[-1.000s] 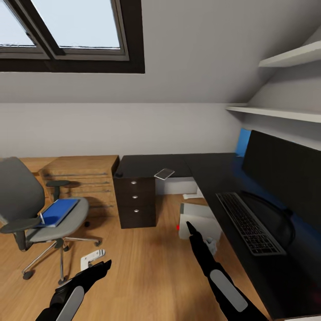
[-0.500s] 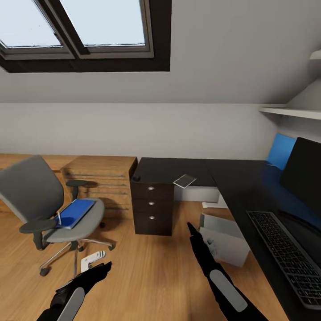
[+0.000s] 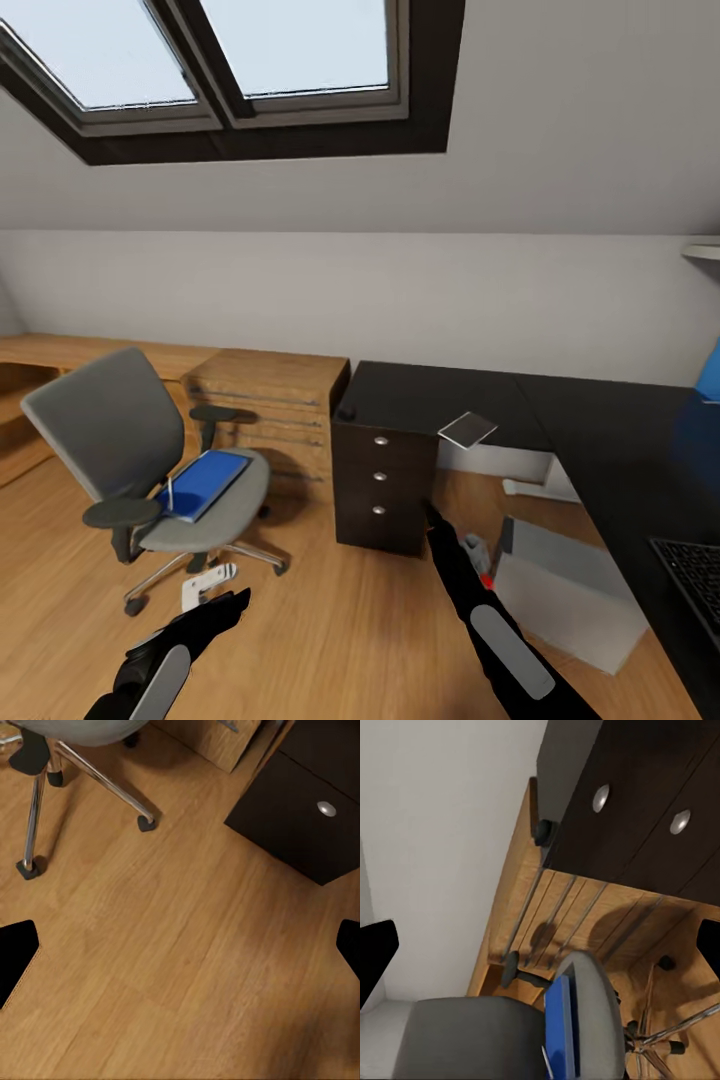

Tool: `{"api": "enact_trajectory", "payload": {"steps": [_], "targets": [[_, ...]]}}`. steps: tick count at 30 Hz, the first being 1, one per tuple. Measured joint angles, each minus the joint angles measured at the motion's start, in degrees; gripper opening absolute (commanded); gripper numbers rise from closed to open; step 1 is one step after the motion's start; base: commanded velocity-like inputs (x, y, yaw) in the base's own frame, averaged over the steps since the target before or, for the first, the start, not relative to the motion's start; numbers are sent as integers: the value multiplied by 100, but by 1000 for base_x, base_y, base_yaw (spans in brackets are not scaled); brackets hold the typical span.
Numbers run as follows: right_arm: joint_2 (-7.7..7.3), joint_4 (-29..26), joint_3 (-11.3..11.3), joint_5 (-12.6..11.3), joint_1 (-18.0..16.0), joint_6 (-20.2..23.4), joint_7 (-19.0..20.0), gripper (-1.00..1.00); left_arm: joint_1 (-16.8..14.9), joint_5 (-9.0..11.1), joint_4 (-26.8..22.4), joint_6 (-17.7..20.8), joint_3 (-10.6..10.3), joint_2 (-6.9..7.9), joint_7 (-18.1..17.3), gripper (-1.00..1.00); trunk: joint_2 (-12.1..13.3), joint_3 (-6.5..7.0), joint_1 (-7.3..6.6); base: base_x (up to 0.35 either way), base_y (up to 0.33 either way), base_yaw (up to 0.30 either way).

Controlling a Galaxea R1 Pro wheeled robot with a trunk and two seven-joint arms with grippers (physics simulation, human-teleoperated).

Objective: In the bedroom, organize the workspace by keeping the computer under the desk, ensuring the monitor is on the desk, placing the keyboard on the desk next to the monitor, placing the mouse on the desk next to the keyboard, moving the folder from the swivel chair onto the desk next to the mouse, stacking the notebook on top of the folder with the pen on top of the notebook, and positioning the swivel chair next to the desk.

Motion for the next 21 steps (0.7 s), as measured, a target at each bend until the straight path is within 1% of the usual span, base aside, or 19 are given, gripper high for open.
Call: {"api": "enact_trajectory", "payload": {"steps": [6,9,14,21], "targets": [[-6,1,-11,-1,0,-3,0,100,0,-3,-7,-3,-5,0,-6,100,0,10,0,326,0,276],[-14,0,-29,-7,0,-3,1,100,0,0,-7,-3,-9,-2,-7,100,0,13,0,326,0,193],[-38,-3,-47,-15,1,2,23,100,-1,2,-7,-3,-12,-3,-7,100,0,15,0,326,0,64],[-59,-24,-54,-12,2,-7,73,100,-2,2,-11,-3,-19,-3,-7,100,0,15,0,326,0,12]]}}
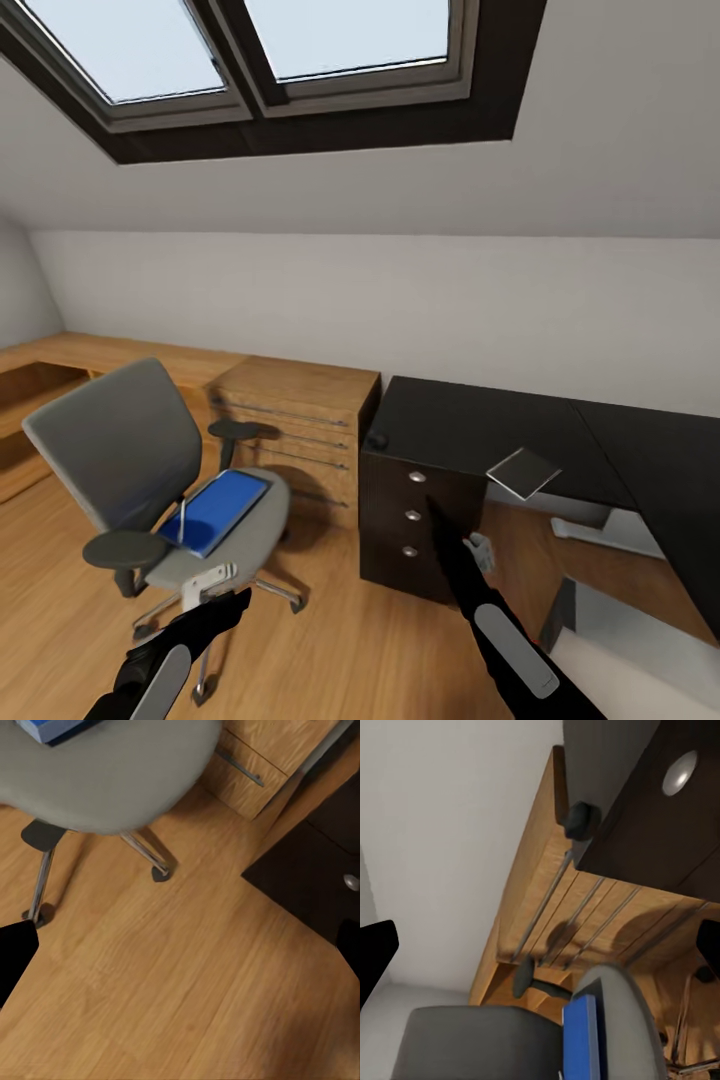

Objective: In the bedroom, organize the workspace by keeping the computer under the desk, ensuring the monitor is on the desk, placing the keyboard on the desk next to the monitor, placing the mouse on the desk next to the keyboard, moving the folder from the swivel chair onto the desk next to the mouse, stacking the notebook on top of the folder with the pen on top of the notebook, and positioning the swivel chair next to the desk.

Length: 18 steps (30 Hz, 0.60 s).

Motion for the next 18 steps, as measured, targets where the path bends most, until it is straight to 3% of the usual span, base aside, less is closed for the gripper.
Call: {"api": "enact_trajectory", "payload": {"steps": [6,7,9,10,11,12,13,14,15,16,18], "targets": [[-22,-14,2,69,0,-169,-101,100,0,-5,-20,-28,-18,-4,-2,100,0,0,0,326,0,2],[-51,-99,14,443,0,-655,-713,100,0,-6,-53,-243,-128,-1,-4,100,0,0,0,326,0,0],[-59,-160,23,812,0,-846,-1133,100,0,-7,-66,-392,-209,6,-2,100,0,0,0,326,0,0],[-61,-244,30,1249,0,-966,-1573,100,0,-4,-78,-526,-296,13,3,100,0,0,0,326,0,0],[-60,-297,34,1527,0,-1008,-1822,100,0,-4,-86,-585,-341,17,5,100,0,0,0,326,0,0],[-58,-401,40,2084,0,-1068,-2257,100,3,-2,-124,-665,-420,23,8,100,0,0,0,326,0,0],[-58,-450,42,2376,0,-1093,-2454,100,8,-2,-159,-695,-452,26,9,100,0,0,0,326,0,0],[-54,-520,41,2901,0,-1126,-2739,100,43,-1,-262,-736,-495,29,14,100,0,0,0,326,0,0],[-53,-546,38,3149,0,-1132,-2852,100,83,-1,-332,-752,-511,30,16,100,0,0,0,326,0,0],[-52,-587,29,3545,0,-1133,-3005,100,193,-3,-491,-770,-534,35,18,100,0,0,0,326,0,0],[-57,-616,19,3812,0,-1118,-3113,100,317,-5,-677,-777,-549,38,19,100,0,0,0,326,0,0]]}}
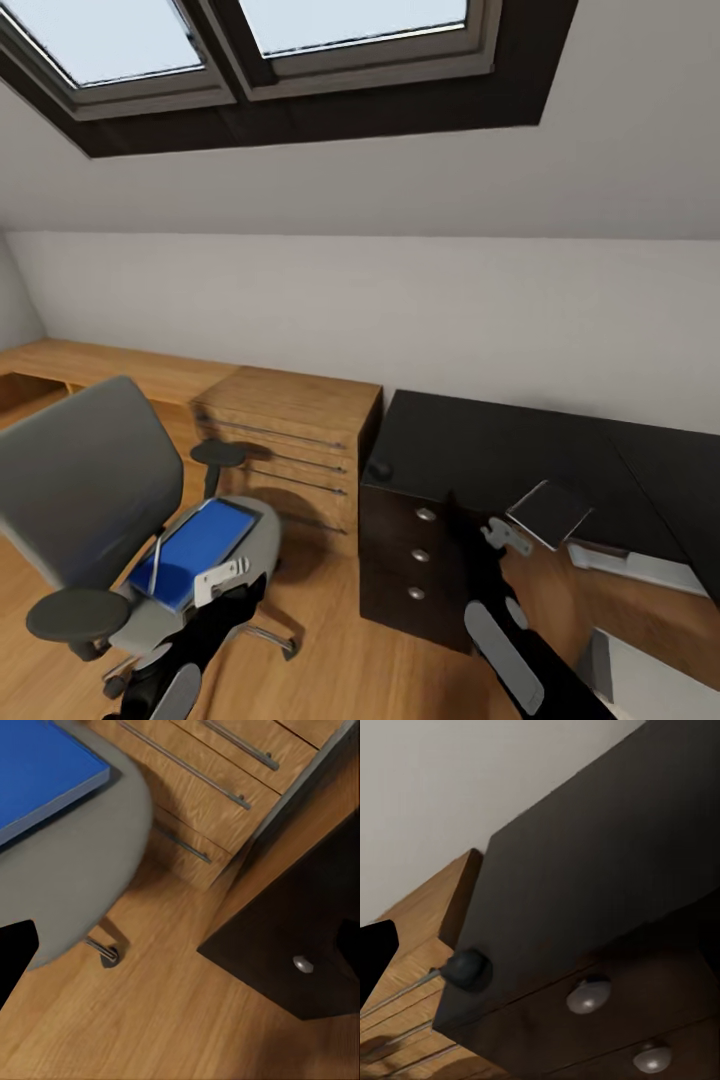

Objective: In the bedroom, organize the workspace by keeping the computer under the desk, ensuring the monitor is on the desk, placing the keyboard on the desk next to the monitor, placing the mouse on the desk next to the keyboard, moving the folder from the swivel chair onto the desk next to the mouse, stacking the notebook on top of the folder with the pen on top of the notebook, and positioning the swivel chair next to the desk.

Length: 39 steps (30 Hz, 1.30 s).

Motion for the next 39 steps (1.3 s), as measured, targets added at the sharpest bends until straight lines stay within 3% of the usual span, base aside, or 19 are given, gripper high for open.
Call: {"api": "enact_trajectory", "payload": {"steps": [5,10,12,17,24,39], "targets": [[-8,-85,-63,327,0,408,-144,100,231,-4,-394,0,-20,9,2,100,0,0,0,326,0,0],[-10,-485,-341,430,-1,1843,-189,100,297,-7,-507,7,-25,13,2,100,0,0,0,326,0,0],[-11,-755,-540,427,-2,2731,-278,100,308,-5,-526,8,-25,14,2,100,0,0,0,326,0,0],[-21,-1277,-967,499,-1,3987,-793,100,316,-11,-537,13,-26,14,2,100,0,0,0,326,0,0],[-17,-1724,-1262,513,13,4303,-1464,100,318,-9,-539,18,-26,15,2,100,0,0,0,326,-16,0],[-1,-2079,-1289,504,32,4335,-1599,100,319,11,-531,25,-10,15,-2,100,0,-7,1,310,-141,31]]}}
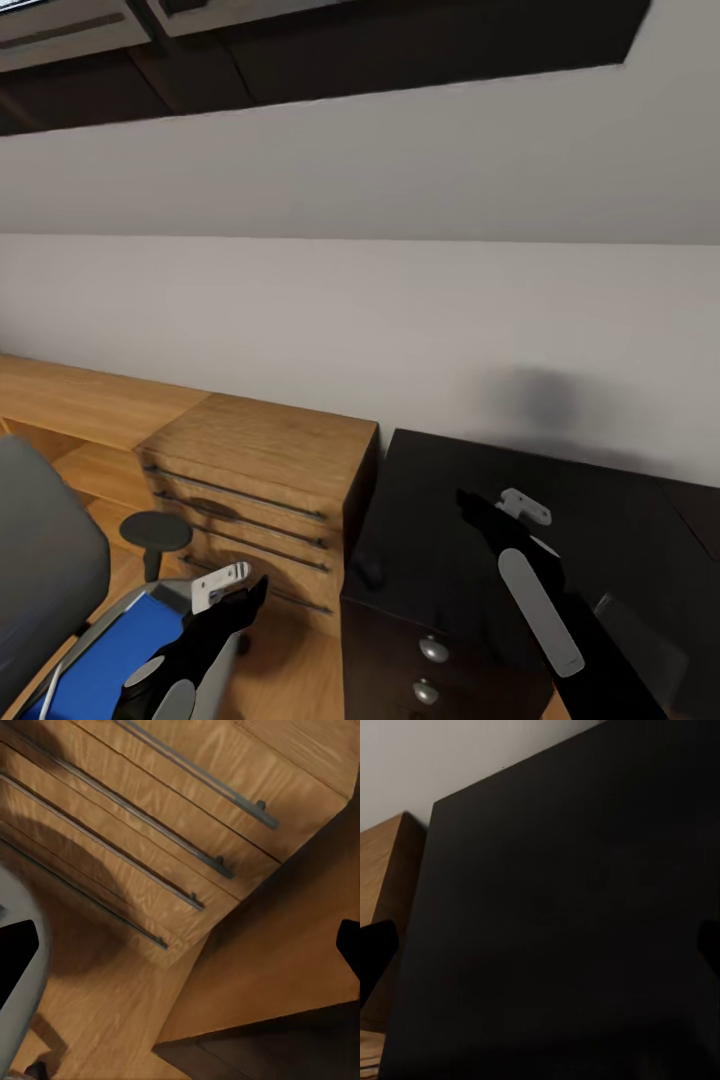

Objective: In the bedroom, organize the workspace by keeping the computer under the desk, ensuring the monitor is on the desk, placing the keyboard on the desk next to the monitor, placing the mouse on the desk next to the keyboard, moving the folder from the swivel chair onto the desk next to the mouse, stacking the notebook on top of the folder with the pen on top of the notebook, and positioning the swivel chair next to the desk.

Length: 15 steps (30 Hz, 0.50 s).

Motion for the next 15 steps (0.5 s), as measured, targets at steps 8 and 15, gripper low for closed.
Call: {"api": "enact_trajectory", "payload": {"steps": [8,15], "targets": [[10,12,17,1,1,-3,14,100,-1,0,0,1,3,0,-1,100,0,-34,2,99,-150,198],[9,15,198,11,1,-3,16,100,0,-5,-15,-10,19,0,-3,100,1,-70,3,13,-23,215]]}}
